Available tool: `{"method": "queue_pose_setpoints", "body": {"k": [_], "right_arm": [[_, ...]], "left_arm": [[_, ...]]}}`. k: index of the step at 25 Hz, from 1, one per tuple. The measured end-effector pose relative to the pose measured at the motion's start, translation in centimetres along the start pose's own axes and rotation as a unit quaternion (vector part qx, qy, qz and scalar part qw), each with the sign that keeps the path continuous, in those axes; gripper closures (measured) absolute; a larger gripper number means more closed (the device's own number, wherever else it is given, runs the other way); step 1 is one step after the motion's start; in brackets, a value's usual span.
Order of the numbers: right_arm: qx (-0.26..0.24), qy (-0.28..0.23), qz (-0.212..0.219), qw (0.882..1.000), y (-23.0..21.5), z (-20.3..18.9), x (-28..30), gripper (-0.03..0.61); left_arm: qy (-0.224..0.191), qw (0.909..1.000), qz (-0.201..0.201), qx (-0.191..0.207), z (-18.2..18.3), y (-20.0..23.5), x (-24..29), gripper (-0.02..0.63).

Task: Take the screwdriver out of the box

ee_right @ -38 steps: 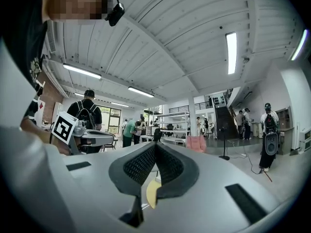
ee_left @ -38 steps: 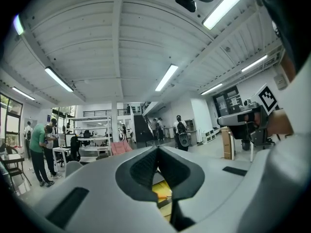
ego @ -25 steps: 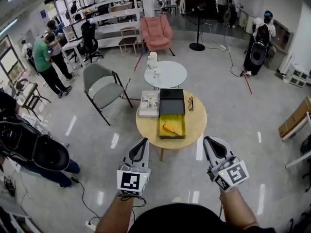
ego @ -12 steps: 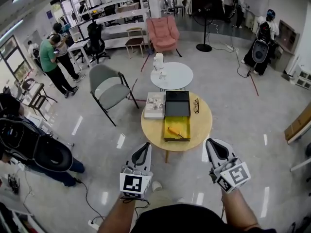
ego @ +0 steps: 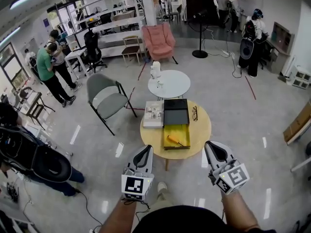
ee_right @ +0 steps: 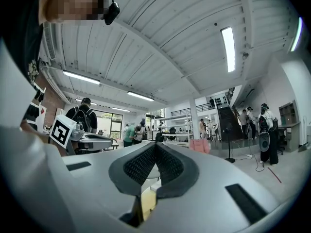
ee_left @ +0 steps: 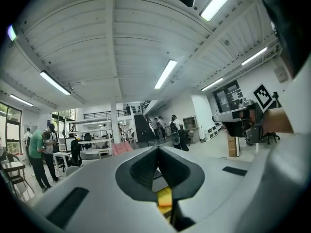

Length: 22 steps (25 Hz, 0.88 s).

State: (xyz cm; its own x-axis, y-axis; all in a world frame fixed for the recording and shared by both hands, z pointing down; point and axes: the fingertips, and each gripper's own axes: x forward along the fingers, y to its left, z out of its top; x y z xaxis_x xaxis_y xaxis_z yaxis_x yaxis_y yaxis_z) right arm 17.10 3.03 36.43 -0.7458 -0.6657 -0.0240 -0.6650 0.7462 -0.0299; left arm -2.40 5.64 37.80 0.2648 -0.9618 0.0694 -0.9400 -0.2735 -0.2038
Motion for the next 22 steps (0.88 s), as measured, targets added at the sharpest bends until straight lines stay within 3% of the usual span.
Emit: {"method": "queue_pose_setpoints", "body": {"k": [9, 15, 22], "right_arm": [[-0.002, -0.004, 0.002, 1.0, -1.3, 0.3, 3.7, 0.563], [0.007, 0.003, -0.001, 1.0, -2.9, -1.7, 5.8, 0.563], [0.011, 0.001, -0.002, 1.0, -4.7, -1.5, 8.9, 0.563]], "left_arm": [[0.001, 1.0, 0.005, 0.003, -1.2, 2.8, 3.1, 0.6], [0.013, 0.9999, -0.005, 0.003, -3.3, 3.3, 5.7, 0.6], [0.014, 0.9998, -0.017, 0.005, -2.9, 4.5, 8.9, 0.6]]}}
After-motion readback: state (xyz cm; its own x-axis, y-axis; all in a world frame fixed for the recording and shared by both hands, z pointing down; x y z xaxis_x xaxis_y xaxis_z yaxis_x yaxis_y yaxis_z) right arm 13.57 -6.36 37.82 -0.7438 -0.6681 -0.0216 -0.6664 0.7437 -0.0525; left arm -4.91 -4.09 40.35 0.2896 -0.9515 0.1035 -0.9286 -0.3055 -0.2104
